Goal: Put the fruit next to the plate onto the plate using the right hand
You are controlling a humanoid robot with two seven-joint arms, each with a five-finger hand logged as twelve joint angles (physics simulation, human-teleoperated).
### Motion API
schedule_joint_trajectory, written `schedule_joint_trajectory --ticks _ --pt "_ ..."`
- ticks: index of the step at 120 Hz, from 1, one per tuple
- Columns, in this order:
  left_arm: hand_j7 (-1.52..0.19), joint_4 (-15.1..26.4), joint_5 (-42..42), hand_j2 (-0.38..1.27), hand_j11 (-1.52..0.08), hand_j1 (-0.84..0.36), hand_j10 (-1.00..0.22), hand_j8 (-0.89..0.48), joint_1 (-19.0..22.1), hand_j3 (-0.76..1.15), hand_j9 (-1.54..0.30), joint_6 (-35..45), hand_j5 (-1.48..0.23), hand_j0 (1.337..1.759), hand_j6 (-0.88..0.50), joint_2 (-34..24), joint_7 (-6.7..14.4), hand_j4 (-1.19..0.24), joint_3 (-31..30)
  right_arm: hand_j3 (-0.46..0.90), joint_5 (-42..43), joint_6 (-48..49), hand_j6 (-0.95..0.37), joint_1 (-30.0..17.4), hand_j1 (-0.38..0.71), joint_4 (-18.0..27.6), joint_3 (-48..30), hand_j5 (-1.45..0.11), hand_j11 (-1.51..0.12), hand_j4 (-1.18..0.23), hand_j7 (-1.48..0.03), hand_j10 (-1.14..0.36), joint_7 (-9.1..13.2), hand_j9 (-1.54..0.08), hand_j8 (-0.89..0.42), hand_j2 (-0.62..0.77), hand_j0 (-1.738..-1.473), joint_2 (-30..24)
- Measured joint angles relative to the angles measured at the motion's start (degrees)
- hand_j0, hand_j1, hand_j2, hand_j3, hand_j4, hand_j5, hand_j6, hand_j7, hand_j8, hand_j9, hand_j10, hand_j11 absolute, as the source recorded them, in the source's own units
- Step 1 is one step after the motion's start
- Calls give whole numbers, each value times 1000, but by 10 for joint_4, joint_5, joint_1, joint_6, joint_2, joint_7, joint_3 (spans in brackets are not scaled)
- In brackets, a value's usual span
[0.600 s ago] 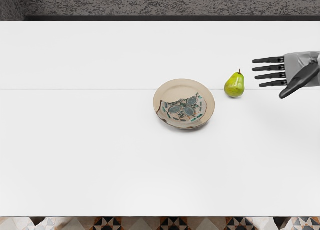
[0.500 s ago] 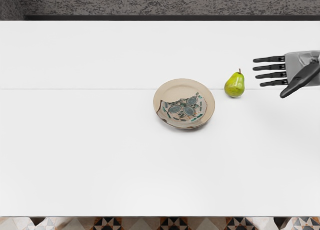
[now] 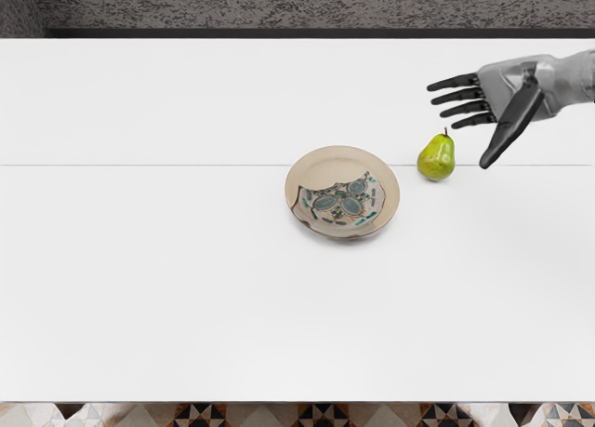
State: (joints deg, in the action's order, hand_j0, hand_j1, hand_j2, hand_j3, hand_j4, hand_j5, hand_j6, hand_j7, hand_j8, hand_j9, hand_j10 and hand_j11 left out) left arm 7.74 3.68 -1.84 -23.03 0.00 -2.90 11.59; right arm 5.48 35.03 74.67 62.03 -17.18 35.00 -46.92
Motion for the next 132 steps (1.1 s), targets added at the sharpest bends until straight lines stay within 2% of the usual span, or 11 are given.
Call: schedule_joint_trajectory --ticks 18,35,46,58,70,82,98,132 --pt "-17 0 0 3 -17 334 -13 -13 -7 0 -17 0 -17 1658 -13 0 0 -13 0 0 64 0 -1 26 -349 -7 12 0 0 -1 0 -1 0 0 -1 -1 -1658 25" --pt "-17 0 0 3 -17 334 -13 -13 -7 0 -17 0 -17 1658 -13 0 0 -13 -1 0 101 -2 -2 60 -349 -10 73 0 0 -2 0 -1 0 0 -1 0 -1658 52" --pt "-17 0 0 3 -17 334 -13 -13 -7 0 -17 0 -17 1658 -13 0 0 -13 -1 0 136 -41 -3 84 -349 -14 116 0 0 -2 0 -1 0 0 -2 0 -1658 80" --pt "-17 0 0 3 -17 334 -13 -13 -9 0 -17 0 -17 1658 -13 0 0 -13 -1 0 212 -84 -3 99 -349 -14 140 0 0 -2 0 -2 0 0 -2 0 -1658 109" --pt "-17 0 -1 3 -17 334 -13 -13 -10 0 -17 0 -17 1658 -13 0 0 -13 -1 0 282 -127 -3 101 -349 -14 152 0 0 -2 0 -2 0 0 -3 0 -1658 139" --pt "-17 0 -1 3 -17 334 -13 -13 -9 0 -17 0 -17 1658 -13 0 0 -13 -2 0 317 -170 -4 104 -349 -15 173 0 0 -3 0 -2 0 0 -3 0 -1658 173" --pt "-17 0 -1 2 -17 334 -13 -13 -9 0 -17 0 -17 1658 -13 0 0 -13 -3 0 332 -207 -4 102 -349 -16 200 0 0 -3 0 -2 0 0 -3 0 -1658 195" --pt "-17 0 -1 2 -17 334 -13 -13 -9 0 -17 0 -17 1658 -13 0 0 -13 -3 0 338 -254 -26 70 -323 -40 226 -29 -29 -25 -29 -24 0 -29 -25 -4 -1658 205"
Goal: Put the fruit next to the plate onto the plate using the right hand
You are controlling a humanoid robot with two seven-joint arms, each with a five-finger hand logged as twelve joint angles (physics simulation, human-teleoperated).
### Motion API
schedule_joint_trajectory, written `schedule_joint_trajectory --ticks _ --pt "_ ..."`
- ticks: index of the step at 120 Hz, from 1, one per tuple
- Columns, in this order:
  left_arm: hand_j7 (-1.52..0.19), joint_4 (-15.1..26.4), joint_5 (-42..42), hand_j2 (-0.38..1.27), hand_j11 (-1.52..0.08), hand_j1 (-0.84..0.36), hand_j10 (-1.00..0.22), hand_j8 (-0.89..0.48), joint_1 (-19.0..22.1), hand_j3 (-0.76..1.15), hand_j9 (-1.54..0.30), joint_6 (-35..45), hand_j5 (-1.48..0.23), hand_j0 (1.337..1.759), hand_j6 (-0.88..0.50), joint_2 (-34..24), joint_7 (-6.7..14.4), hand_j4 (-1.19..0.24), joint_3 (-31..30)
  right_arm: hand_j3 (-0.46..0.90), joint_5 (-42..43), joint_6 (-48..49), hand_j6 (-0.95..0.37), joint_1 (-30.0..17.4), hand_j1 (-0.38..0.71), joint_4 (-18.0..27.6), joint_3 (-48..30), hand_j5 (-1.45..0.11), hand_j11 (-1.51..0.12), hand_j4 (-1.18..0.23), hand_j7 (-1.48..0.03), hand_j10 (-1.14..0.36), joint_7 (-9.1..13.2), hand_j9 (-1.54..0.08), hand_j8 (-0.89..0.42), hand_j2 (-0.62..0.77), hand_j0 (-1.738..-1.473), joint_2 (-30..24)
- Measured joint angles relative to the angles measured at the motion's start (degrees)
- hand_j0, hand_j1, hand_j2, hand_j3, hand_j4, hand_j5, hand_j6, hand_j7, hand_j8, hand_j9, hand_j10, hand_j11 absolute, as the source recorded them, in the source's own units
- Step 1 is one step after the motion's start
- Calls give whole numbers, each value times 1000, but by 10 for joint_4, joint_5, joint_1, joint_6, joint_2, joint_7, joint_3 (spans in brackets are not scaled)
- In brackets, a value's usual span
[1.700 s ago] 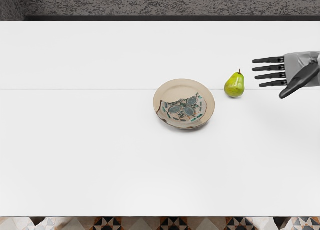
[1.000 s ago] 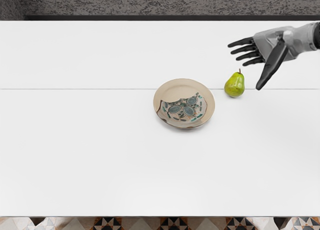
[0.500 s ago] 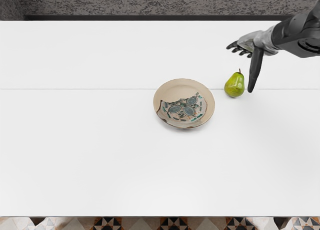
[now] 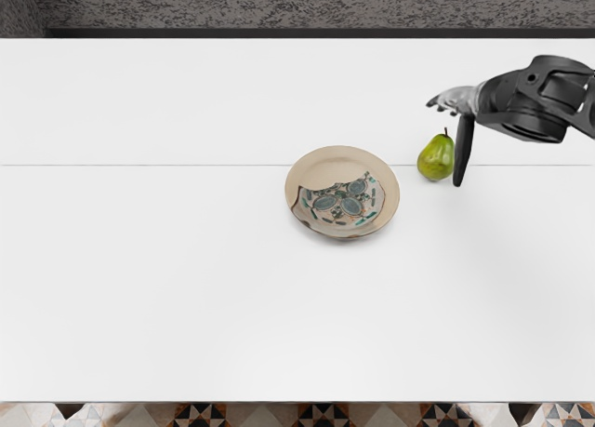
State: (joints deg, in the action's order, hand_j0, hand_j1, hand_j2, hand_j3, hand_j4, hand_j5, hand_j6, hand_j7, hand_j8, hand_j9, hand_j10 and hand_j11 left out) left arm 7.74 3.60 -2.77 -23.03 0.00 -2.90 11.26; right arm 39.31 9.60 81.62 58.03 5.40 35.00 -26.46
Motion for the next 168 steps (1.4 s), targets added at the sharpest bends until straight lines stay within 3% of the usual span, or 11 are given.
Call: schedule_joint_trajectory --ticks 61,168 --pt "-17 0 0 2 -17 334 -13 -13 0 0 -17 0 -17 1658 -13 0 0 -13 0 0 1 -59 -78 -21 -262 -63 36 -96 -96 -76 -95 -75 0 -96 -77 -14 -1658 70" --pt "-17 0 0 3 -17 334 -13 -13 0 0 -17 0 -17 1658 -13 0 0 -13 0 1 2 -105 -237 -34 -95 -75 74 -276 -276 -214 -275 -213 0 -276 -214 -40 -1658 83"
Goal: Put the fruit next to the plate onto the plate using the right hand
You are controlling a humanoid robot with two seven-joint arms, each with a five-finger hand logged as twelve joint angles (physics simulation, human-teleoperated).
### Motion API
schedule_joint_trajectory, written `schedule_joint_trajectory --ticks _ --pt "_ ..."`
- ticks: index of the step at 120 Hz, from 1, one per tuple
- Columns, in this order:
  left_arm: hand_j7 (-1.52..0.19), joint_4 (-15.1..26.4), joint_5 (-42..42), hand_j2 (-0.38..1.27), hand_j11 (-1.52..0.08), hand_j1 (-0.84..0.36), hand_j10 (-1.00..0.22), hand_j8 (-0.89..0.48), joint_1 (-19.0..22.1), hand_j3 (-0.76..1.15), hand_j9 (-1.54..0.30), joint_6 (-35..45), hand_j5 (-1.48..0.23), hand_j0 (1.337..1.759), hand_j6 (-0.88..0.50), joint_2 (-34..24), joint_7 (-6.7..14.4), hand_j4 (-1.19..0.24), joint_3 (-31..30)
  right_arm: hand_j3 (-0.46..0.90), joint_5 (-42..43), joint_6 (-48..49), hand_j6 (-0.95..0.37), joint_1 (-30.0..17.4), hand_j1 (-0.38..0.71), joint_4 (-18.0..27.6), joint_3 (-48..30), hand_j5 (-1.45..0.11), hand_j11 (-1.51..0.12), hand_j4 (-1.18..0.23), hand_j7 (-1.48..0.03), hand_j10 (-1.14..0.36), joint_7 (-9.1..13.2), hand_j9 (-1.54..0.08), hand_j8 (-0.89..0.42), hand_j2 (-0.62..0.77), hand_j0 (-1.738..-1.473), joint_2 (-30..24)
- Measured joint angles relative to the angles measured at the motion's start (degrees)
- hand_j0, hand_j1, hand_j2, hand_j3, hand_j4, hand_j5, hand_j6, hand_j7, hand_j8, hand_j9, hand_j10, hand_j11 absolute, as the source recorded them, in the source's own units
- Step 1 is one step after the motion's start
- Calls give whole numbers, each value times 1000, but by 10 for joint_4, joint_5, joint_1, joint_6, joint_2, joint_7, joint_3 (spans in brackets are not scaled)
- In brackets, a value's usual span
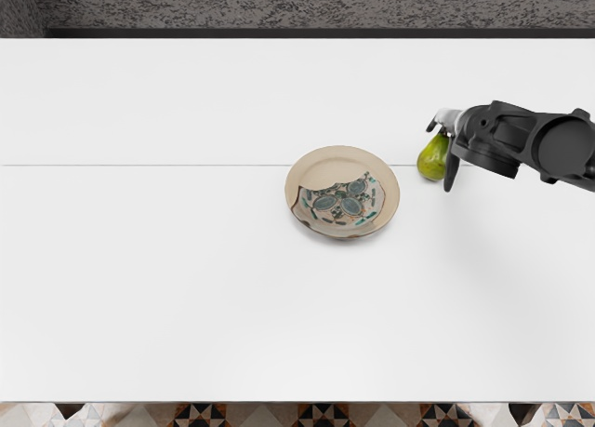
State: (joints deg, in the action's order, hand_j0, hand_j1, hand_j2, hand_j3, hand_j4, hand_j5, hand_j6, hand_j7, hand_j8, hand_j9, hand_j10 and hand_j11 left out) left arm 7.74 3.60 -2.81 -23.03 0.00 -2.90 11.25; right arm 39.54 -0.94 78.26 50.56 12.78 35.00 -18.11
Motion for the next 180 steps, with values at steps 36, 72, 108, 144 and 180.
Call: schedule_joint_trajectory --ticks 36,72,108,144,180 --pt "-17 0 0 3 -17 334 -13 -13 0 0 -17 0 -17 1658 -13 0 0 -13 0 0 2 -5 -508 -1 -24 0 -1 -356 -355 -275 -353 -275 0 -356 -276 -51 -1658 0" --pt "-17 0 0 3 -17 334 -13 -13 0 0 -17 0 -17 1658 -13 0 0 -13 0 0 -1 -8 -393 -10 21 0 -1 -404 -404 -311 -402 -310 0 -404 -311 -60 -1658 1" --pt "-17 0 0 2 -17 334 -13 -13 0 0 -17 0 -17 1658 -13 0 0 -13 0 0 -1 -8 -385 -12 86 1 -2 -473 -473 -365 -472 -365 0 -473 -366 -71 -1658 5" --pt "-17 0 0 3 -17 334 -13 -13 0 0 -17 0 -17 1658 -13 0 0 -13 0 1 4 -8 -436 -17 136 2 -8 -583 -581 -448 -572 -451 0 -582 -451 -69 -1656 10" --pt "-17 0 0 3 -17 333 -13 -13 0 0 -17 0 -17 1658 -13 0 0 -13 0 1 7 -4 -352 -18 157 4 -9 -780 -762 -436 -697 -516 0 -763 -382 -68 -1650 9"
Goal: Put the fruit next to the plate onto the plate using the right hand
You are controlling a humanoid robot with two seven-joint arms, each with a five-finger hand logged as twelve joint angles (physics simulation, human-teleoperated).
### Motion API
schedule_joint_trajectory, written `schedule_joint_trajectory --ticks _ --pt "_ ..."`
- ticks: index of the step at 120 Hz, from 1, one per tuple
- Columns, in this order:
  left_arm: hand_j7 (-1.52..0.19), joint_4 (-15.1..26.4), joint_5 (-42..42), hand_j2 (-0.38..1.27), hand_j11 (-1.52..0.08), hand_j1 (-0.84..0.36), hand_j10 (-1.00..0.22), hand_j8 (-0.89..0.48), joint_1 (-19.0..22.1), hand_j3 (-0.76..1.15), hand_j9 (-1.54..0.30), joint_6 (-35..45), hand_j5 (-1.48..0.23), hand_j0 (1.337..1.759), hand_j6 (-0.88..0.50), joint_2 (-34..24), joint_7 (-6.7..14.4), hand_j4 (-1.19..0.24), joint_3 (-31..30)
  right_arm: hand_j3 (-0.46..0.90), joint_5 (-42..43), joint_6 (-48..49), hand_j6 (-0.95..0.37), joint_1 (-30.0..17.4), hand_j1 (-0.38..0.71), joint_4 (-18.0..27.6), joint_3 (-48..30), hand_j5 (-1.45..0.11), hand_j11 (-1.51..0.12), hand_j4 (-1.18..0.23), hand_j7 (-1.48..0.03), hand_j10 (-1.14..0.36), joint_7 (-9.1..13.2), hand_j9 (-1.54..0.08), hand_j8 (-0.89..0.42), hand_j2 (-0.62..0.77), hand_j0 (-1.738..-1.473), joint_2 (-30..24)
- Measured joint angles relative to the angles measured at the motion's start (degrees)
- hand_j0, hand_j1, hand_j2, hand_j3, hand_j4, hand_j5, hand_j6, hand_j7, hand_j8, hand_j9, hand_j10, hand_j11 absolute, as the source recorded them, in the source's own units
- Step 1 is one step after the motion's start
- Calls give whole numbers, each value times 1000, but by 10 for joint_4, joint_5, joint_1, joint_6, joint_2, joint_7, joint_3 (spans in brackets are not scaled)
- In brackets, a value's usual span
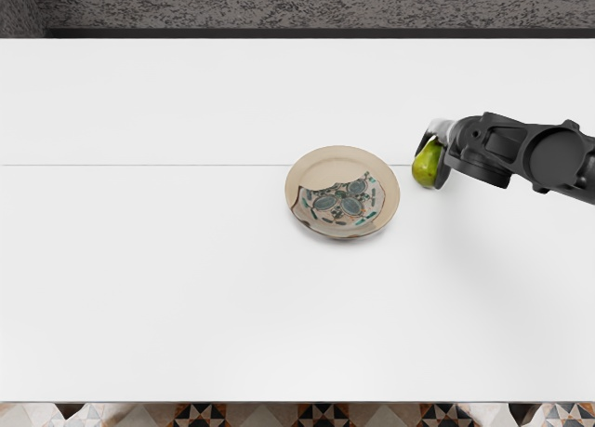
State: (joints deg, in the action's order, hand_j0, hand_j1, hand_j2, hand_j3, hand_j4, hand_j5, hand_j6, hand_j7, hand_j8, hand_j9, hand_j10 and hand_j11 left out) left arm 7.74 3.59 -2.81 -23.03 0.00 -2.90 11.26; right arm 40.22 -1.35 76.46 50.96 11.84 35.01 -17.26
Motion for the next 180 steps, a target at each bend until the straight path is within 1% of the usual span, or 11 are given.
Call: schedule_joint_trajectory --ticks 28,42,50,79,97,115,138,159,160,162,180 --pt "-17 0 0 3 -17 333 -13 -13 0 0 -17 0 -17 1658 -13 0 0 -13 0 0 -5 2 -275 0 193 5 -1 -923 -905 -338 -826 -593 0 -902 -282 -43 -1644 -4" --pt "-17 0 0 3 -17 333 -13 -13 0 0 -17 0 -17 1658 -13 0 0 -13 0 0 -8 1 -254 0 211 11 -1 -989 -968 -319 -884 -632 0 -962 -247 15 -1644 -11" --pt "-17 0 0 3 -17 333 -13 -13 0 0 -17 0 -17 1658 -13 0 0 -13 0 -1 -10 -1 -265 1 228 16 -1 -997 -979 -347 -910 -660 0 -974 -287 114 -1645 -15" --pt "-17 0 0 3 -17 334 -13 -13 0 0 -17 0 -17 1658 -13 0 0 -13 0 2 -20 4 -273 2 229 46 -19 -1038 -1029 -403 -961 -700 0 -1021 -327 259 -1652 -58" --pt "-17 0 0 3 -17 334 -13 -13 0 0 -17 0 -17 1658 -13 0 0 -13 0 0 -22 5 -314 6 244 89 -42 -1065 -1052 -435 -995 -733 0 -1043 -355 372 -1654 -96" --pt "-17 0 0 2 -17 334 -13 -13 0 0 -17 0 -17 1658 -13 0 0 -13 -1 1 -22 6 -341 9 281 135 -70 -1101 -1087 -484 -1040 -773 -1 -1080 -403 565 -1656 -127" --pt "-17 0 0 2 -17 334 -13 -13 2 0 -17 0 -17 1658 -13 0 0 -13 -2 0 -25 14 -311 9 305 183 -112 -1154 -1129 -448 -1089 -818 -1 -1122 -371 585 -1656 -146" --pt "-17 0 -1 2 -17 334 -13 -13 2 0 -17 0 -17 1658 -13 0 0 -13 -2 1 -38 24 -271 17 328 209 -142 -1184 -1157 -420 -1115 -841 -1 -1150 -352 575 -1657 -150" --pt "-17 -1 -1 2 -17 334 -13 -13 2 0 -17 0 -17 1658 -13 0 0 -13 -2 1 -40 24 -263 18 330 210 -142 -1188 -1166 -421 -1116 -838 -1 -1156 -342 665 -1658 -150" --pt "-17 -1 -1 2 -17 334 -13 -13 2 0 -17 0 -17 1658 -13 0 0 -13 -2 0 -42 25 -283 20 324 211 -144 -1189 -1166 -422 -1117 -840 -1 -1157 -343 584 -1657 -150" --pt "-17 -1 -1 2 -17 334 -13 -13 3 0 -17 0 -17 1658 -13 0 0 -13 -2 0 -59 27 -291 32 316 224 -149 -1200 -1173 -438 -1126 -849 -1 -1165 -353 585 -1658 -147"
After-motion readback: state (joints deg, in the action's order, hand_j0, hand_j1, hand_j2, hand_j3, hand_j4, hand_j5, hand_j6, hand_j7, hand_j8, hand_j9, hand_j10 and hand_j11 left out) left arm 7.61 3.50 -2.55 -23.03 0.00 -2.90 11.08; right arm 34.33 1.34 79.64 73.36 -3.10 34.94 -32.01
